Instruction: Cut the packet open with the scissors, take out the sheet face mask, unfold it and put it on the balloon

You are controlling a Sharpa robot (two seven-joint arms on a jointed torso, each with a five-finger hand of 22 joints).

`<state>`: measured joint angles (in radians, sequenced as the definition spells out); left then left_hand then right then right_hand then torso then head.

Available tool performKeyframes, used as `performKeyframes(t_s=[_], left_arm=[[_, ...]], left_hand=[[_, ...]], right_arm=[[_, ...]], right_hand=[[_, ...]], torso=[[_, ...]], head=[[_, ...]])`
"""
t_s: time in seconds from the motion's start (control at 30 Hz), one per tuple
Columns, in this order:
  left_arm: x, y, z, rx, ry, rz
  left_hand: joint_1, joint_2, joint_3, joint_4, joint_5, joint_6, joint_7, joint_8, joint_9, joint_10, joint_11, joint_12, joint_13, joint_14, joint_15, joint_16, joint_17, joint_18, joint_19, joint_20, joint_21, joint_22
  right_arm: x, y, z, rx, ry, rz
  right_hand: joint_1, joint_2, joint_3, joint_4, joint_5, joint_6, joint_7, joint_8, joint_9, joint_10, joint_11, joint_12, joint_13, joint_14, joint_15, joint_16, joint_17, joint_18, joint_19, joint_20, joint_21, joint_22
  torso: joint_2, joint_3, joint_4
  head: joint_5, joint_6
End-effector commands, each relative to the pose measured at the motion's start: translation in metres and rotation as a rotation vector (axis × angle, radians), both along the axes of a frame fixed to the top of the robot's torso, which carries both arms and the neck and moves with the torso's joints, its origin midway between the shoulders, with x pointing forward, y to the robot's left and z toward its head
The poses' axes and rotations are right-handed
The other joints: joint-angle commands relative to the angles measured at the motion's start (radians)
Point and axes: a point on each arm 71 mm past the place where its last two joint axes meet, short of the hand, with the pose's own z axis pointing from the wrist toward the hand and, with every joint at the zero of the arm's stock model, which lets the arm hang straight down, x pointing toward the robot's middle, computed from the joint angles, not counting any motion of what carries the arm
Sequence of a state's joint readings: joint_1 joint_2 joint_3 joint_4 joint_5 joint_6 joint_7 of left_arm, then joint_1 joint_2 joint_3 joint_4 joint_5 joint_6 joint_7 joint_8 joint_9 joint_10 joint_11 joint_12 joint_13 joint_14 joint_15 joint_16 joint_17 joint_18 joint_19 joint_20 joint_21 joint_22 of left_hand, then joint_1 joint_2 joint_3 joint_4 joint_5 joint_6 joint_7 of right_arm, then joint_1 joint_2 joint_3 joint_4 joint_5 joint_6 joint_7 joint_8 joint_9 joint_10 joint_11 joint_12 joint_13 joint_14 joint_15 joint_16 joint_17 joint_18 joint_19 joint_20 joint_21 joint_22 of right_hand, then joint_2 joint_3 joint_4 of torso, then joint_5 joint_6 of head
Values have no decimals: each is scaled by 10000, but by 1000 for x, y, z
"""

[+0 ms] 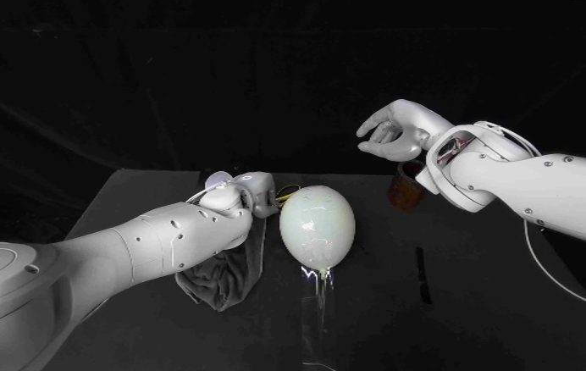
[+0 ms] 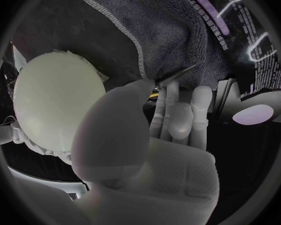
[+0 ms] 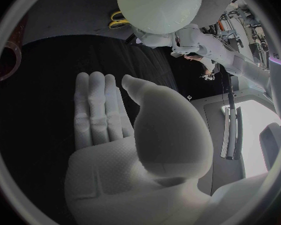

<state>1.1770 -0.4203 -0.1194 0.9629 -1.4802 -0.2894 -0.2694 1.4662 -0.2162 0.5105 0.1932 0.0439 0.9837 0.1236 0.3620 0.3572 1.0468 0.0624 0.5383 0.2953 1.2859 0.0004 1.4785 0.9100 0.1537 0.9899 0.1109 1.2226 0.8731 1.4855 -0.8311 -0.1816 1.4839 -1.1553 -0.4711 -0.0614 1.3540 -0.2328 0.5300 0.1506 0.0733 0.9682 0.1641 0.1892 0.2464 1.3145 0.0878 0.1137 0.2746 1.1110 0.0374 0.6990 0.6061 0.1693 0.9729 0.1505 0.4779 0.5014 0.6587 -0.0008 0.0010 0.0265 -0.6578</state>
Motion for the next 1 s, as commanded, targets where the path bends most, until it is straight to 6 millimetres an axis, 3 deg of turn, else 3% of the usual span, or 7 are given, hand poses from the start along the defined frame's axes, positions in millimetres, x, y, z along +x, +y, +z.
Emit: performKeyframes(t_s=[0.03,0.37,1.0], left_arm=[[-12,1,-28,495,1093,-200],[-12,3,-23,-202,491,-309],[-10,11,4,-1670,-413,-261]], left_hand=[[320,327,1298,-1083,51,224,33,22,-28,20,-77,74,-5,95,-37,44,86,3,91,-54,131,146],[-150,257,2117,-1382,51,418,-9,24,-107,106,-101,227,65,317,-71,84,382,-41,234,-110,440,506],[-342,336,2331,-1397,47,423,-11,28,-116,123,-89,242,65,301,-64,58,294,-42,228,-117,474,540]], right_arm=[[-1,0,0,-71,-11,108],[0,-1,0,-67,-24,65],[1,-3,-1,-61,21,30]], right_hand=[[-45,-49,0,58,51,13,74,48,-14,-69,20,20,15,-63,-3,66,11,70,-80,-14,68,15],[-52,-47,-1,68,51,14,73,51,-14,-70,21,21,19,-65,-2,70,12,71,-84,-12,70,19],[-79,-40,-6,99,49,14,75,55,-16,-74,24,23,28,-70,1,79,14,72,-94,-8,74,29]], torso=[[-5,4,3],[-11,-4,14],[-12,3,12]], head=[[-16,7],[-29,76],[-45,190]])
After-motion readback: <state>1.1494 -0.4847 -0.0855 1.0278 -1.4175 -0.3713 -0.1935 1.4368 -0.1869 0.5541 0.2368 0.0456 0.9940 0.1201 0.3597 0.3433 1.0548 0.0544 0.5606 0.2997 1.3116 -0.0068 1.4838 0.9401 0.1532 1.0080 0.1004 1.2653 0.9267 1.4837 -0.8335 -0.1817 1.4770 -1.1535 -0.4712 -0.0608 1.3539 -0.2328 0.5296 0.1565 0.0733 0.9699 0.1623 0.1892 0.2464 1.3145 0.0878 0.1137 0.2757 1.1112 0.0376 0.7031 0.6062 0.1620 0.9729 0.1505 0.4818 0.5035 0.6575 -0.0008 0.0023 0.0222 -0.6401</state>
